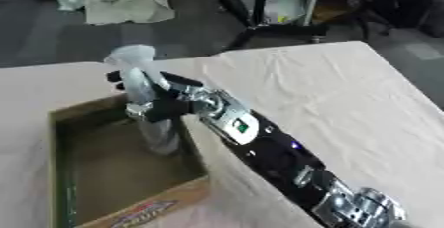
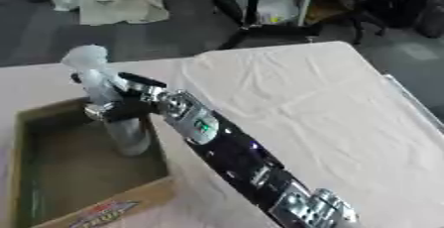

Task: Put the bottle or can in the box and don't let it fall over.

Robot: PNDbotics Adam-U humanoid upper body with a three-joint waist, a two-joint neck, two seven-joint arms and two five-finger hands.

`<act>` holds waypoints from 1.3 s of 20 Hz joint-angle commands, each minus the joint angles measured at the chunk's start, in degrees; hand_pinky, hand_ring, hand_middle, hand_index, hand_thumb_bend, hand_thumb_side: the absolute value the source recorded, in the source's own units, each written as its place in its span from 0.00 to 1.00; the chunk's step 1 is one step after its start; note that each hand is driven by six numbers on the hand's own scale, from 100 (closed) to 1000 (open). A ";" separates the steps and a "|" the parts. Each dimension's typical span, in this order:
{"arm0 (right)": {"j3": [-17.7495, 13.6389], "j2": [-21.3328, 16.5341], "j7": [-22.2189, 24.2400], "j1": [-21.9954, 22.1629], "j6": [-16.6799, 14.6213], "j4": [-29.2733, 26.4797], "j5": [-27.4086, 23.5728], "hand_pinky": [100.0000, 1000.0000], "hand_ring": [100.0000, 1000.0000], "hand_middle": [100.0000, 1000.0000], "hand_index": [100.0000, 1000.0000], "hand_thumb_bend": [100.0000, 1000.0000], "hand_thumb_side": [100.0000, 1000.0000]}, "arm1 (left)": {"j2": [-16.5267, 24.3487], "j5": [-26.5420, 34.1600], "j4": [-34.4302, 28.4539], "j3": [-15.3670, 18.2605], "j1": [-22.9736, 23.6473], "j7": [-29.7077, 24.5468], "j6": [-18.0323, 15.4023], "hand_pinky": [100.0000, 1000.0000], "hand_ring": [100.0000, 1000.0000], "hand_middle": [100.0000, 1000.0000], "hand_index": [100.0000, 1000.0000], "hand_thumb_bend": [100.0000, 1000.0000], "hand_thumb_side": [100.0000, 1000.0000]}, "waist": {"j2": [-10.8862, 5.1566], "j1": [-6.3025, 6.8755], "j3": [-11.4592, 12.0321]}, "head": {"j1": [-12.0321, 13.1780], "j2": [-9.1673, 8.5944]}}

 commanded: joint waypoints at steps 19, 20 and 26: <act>-2.85 -1.57 2.95 1.01 2.94 -1.84 -5.16 1.00 1.00 1.00 1.00 0.00 0.41 | 0.97 -1.27 -0.43 0.44 0.62 -1.04 -0.17 1.00 0.91 1.00 0.79 0.08 0.87 | -1.02 0.84 -1.68 | 0.75 -0.63; -2.97 -1.73 2.93 1.09 2.92 -2.04 -5.39 1.00 1.00 1.00 1.00 0.00 0.41 | 0.96 -1.33 -0.39 0.43 0.69 -1.09 -0.15 1.00 0.91 1.00 0.79 0.08 0.87 | -1.02 0.86 -1.78 | 0.77 -0.64; -3.55 -2.80 2.15 1.77 2.78 -3.59 -6.07 1.00 1.00 1.00 1.00 0.00 0.41 | 0.95 -1.47 -0.31 0.47 0.97 -1.24 -0.25 1.00 0.91 1.00 0.79 0.08 0.87 | -1.17 1.11 -2.52 | 1.11 -0.68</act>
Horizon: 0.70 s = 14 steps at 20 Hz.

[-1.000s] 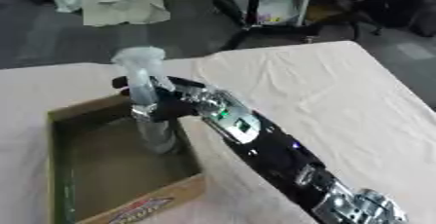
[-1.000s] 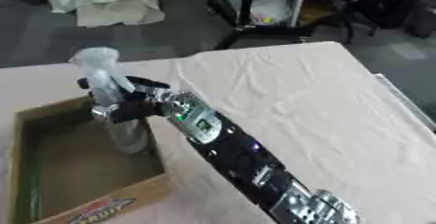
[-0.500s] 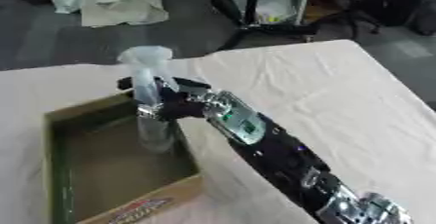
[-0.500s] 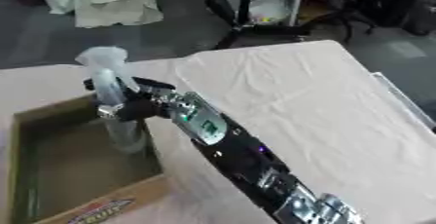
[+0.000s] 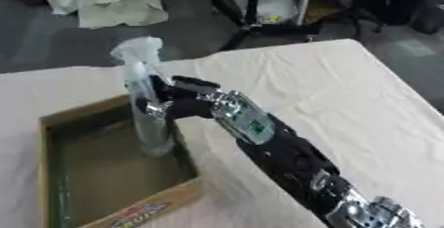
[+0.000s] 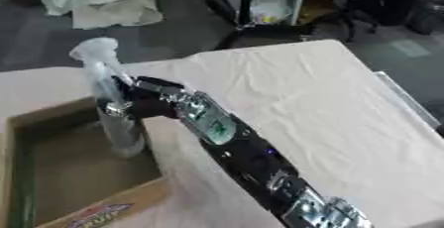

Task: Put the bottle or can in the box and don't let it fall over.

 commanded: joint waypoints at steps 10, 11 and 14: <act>-1.81 -3.78 -1.81 1.54 0.87 -3.95 -2.99 0.99 1.00 1.00 1.00 0.00 0.41 | 1.16 -0.51 -0.51 0.67 0.75 -0.17 -0.45 1.00 0.91 1.00 0.79 0.07 0.87 | -1.65 0.89 -2.30 | 1.96 -0.29; -2.01 -3.94 -2.03 1.78 1.05 -4.08 -3.47 0.98 1.00 1.00 1.00 0.00 0.41 | 1.19 -0.55 -0.51 0.68 0.83 -0.17 -0.49 1.00 0.91 1.00 0.79 0.07 0.87 | -1.70 0.97 -2.57 | 2.29 -0.28; -2.73 -3.61 -2.87 1.90 1.77 -3.90 -4.57 0.98 1.00 1.00 1.00 0.00 0.41 | 1.20 -0.76 -0.51 0.71 1.04 -0.23 -0.68 1.00 0.91 1.00 0.79 0.07 0.87 | -1.88 1.24 -3.33 | 2.89 -0.36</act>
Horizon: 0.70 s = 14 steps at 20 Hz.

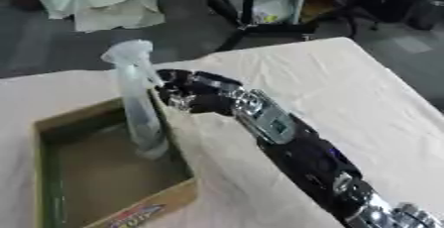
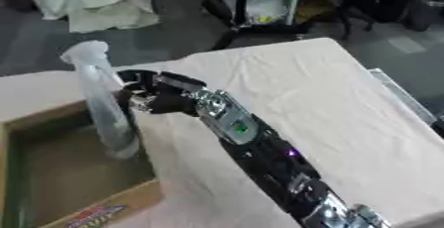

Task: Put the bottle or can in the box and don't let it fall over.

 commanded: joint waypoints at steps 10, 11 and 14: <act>-3.80 -0.60 -4.22 -0.25 1.02 0.67 -1.51 0.97 1.00 1.00 1.00 0.00 0.41 | 1.28 -0.87 -0.41 0.76 0.78 -0.22 -0.73 1.00 0.91 1.00 0.79 0.06 0.86 | -2.12 0.84 -2.36 | 3.07 -0.25; -4.10 -0.87 -4.67 0.23 0.94 0.61 -1.58 0.97 1.00 1.00 1.00 0.00 0.41 | 1.27 -0.89 -0.36 0.75 0.83 -0.25 -0.71 1.00 0.92 1.00 0.79 0.06 0.86 | -2.21 0.85 -2.53 | 3.27 -0.21; -5.33 -1.59 -6.18 1.89 0.96 0.75 -2.01 0.96 1.00 1.00 1.00 0.00 0.41 | 1.38 -1.05 -0.21 0.75 1.17 -0.32 -0.71 1.00 0.92 1.00 0.79 0.06 0.87 | -2.49 0.85 -3.00 | 3.97 -0.11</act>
